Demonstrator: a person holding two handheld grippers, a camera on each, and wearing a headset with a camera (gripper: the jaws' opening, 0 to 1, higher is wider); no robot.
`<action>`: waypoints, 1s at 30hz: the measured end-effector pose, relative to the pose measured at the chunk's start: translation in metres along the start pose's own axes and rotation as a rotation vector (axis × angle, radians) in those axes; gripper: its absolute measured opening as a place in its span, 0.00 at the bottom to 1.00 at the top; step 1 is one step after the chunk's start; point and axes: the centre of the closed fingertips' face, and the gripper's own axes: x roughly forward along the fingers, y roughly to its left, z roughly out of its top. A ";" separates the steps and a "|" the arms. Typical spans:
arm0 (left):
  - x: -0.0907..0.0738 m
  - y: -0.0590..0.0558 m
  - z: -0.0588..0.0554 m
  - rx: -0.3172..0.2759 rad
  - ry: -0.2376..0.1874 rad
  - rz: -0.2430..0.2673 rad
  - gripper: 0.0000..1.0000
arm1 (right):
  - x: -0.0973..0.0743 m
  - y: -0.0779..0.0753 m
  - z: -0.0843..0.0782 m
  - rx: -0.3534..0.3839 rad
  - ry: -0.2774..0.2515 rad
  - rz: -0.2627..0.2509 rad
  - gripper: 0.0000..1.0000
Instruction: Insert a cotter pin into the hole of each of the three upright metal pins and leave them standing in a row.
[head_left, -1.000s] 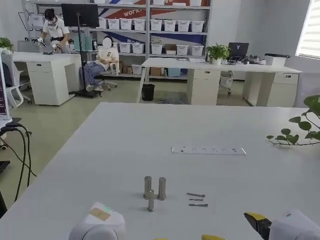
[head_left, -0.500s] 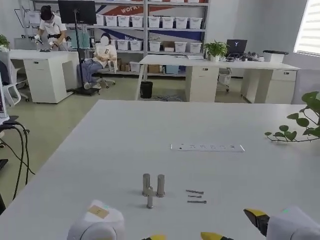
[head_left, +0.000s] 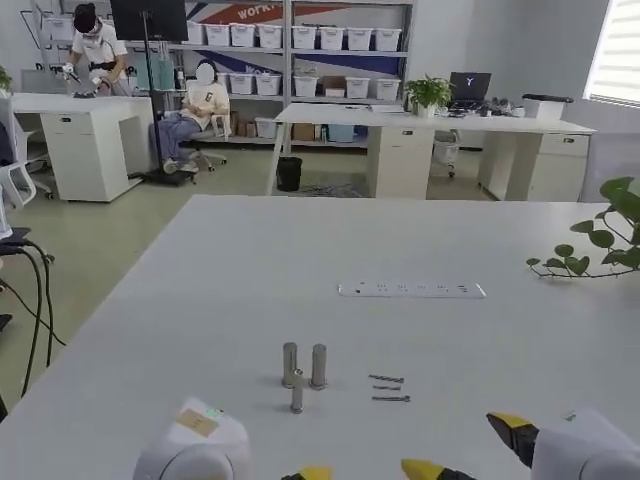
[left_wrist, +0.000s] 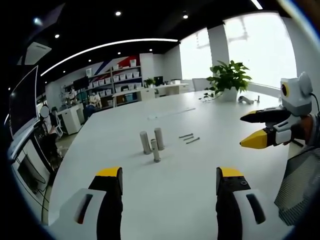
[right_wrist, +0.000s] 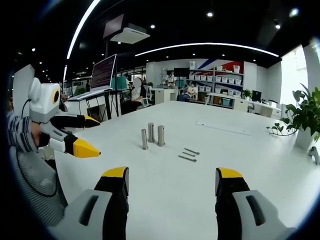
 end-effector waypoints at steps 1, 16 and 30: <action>0.000 0.000 0.000 0.001 0.001 -0.003 0.74 | 0.000 0.000 0.000 0.002 -0.001 -0.001 0.68; 0.007 0.008 0.005 -0.006 0.003 -0.006 0.69 | -0.005 -0.003 0.012 0.097 -0.039 0.015 0.68; 0.049 0.009 0.007 0.029 0.021 -0.052 0.58 | -0.007 -0.008 0.016 0.135 -0.013 0.021 0.62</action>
